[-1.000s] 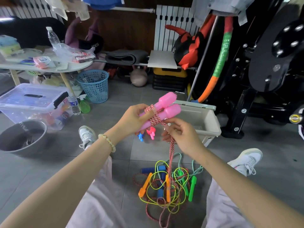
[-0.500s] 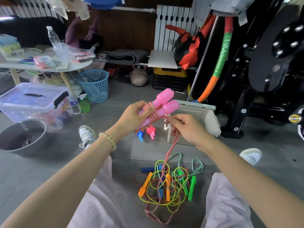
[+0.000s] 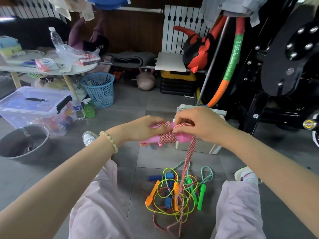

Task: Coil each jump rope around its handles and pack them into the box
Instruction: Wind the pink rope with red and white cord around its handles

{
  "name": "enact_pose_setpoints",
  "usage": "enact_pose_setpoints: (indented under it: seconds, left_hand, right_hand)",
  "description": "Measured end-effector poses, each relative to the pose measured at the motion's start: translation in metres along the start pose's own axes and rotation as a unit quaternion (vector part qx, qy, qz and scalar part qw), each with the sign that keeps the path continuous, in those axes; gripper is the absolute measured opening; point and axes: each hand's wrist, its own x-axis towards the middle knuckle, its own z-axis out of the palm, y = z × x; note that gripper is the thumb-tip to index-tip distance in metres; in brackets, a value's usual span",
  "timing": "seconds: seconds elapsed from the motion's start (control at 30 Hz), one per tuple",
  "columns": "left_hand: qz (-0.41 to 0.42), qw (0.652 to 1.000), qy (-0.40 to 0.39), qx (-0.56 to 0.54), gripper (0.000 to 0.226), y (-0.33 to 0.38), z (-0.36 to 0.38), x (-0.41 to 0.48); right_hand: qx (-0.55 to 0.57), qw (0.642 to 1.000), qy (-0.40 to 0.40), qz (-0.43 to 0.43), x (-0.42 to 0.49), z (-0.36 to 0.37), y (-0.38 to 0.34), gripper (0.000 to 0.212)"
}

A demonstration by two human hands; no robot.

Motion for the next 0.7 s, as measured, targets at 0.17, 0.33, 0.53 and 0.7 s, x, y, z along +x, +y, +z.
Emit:
enact_pose_setpoints:
  seconds: [0.17,0.33,0.53,0.7]
  left_hand:
    - [0.01,1.0,-0.015,-0.01,0.026,0.004,0.004,-0.001]
    - [0.001,0.993,0.023,0.114,0.031,0.008,0.009,0.001]
    - [0.017,0.959,0.039,0.281,0.036,0.008,0.006,-0.003]
    - [0.042,0.922,0.071,0.377,0.039,0.008,0.009,-0.004]
  right_hand:
    - [0.037,0.999,-0.001,0.023,0.001,0.002,0.001,0.015]
    - [0.158,0.98,-0.069,0.103,0.001,0.008,0.003,0.017]
    - [0.287,0.926,-0.178,0.166,0.0,0.001,0.006,0.014]
    - [0.343,0.907,-0.117,0.216,0.003,0.009,0.003,0.015]
